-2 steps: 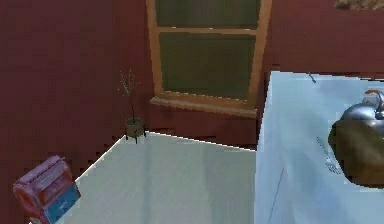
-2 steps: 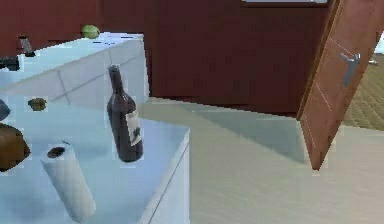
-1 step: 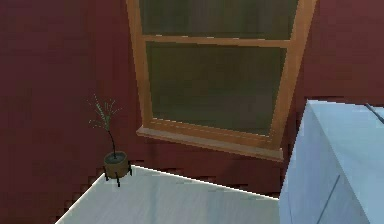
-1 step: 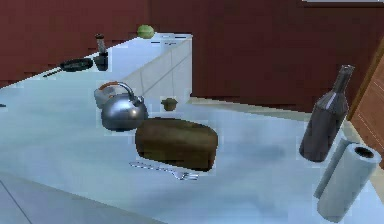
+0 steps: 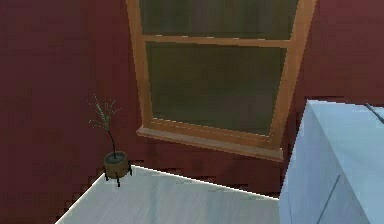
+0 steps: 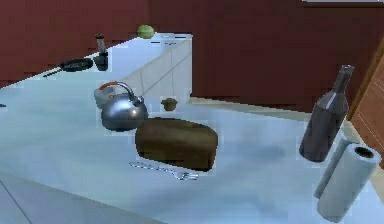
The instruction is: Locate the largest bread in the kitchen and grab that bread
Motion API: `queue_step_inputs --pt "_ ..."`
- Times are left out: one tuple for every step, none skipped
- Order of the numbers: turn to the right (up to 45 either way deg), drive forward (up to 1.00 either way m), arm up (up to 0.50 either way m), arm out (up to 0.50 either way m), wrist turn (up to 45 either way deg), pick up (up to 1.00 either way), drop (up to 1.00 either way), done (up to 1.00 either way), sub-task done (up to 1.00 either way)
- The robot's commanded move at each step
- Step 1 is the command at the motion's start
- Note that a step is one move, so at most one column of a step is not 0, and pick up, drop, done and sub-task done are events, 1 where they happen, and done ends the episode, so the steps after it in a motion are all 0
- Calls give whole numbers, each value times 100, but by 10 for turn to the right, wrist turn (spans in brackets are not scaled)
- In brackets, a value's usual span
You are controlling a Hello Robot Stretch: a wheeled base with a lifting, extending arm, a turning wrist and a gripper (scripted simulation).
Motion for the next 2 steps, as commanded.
queue_step_inputs --pt "0 0 38 0 0 0 0 0 0" --pt "0 0 0 18 0 0 0 0 0"
